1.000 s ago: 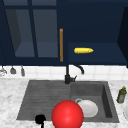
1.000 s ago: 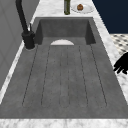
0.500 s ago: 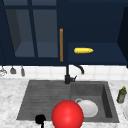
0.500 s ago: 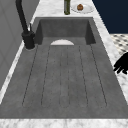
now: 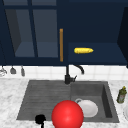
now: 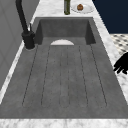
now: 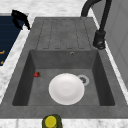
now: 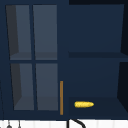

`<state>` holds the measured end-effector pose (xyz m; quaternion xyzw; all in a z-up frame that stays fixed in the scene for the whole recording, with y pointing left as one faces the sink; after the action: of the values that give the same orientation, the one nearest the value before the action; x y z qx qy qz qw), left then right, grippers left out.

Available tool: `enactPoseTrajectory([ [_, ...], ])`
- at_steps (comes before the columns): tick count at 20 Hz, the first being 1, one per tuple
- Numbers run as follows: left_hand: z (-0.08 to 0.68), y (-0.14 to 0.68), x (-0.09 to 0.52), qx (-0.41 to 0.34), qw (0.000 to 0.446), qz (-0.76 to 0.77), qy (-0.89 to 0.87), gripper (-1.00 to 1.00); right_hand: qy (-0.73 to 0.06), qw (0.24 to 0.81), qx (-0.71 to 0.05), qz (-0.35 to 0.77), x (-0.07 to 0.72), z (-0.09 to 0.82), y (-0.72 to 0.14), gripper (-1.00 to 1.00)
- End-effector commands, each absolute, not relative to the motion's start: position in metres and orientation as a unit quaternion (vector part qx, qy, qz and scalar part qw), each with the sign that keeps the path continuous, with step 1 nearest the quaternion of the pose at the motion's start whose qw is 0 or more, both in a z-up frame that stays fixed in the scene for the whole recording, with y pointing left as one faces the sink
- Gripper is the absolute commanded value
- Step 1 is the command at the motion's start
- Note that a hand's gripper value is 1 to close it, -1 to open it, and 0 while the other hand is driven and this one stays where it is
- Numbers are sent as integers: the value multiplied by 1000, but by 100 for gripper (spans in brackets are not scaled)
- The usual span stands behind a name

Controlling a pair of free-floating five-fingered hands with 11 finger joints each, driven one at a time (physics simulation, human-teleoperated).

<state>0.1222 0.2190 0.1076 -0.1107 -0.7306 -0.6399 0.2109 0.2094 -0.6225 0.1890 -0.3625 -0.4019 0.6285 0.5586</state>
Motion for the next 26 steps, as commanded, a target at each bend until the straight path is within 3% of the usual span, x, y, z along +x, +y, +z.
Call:
enactPoseTrajectory([
  [1, 108, 219, 122, -111, 211, -640, -731, 0, -385, 561, -349, 644, 224, 174, -622, -100],
  [5, 108, 219, 122, -111, 211, -640, -731, 0, -363, 574, -332, 654, 255, 164, -621, -100],
  [19, 108, 219, 122, -111, 211, -640, -731, 0, -398, 568, -344, 633, 262, 102, -643, -100],
  [26, 108, 219, 122, -111, 211, -640, -731, 0, -361, 606, -276, 653, 293, 102, -648, -100],
])
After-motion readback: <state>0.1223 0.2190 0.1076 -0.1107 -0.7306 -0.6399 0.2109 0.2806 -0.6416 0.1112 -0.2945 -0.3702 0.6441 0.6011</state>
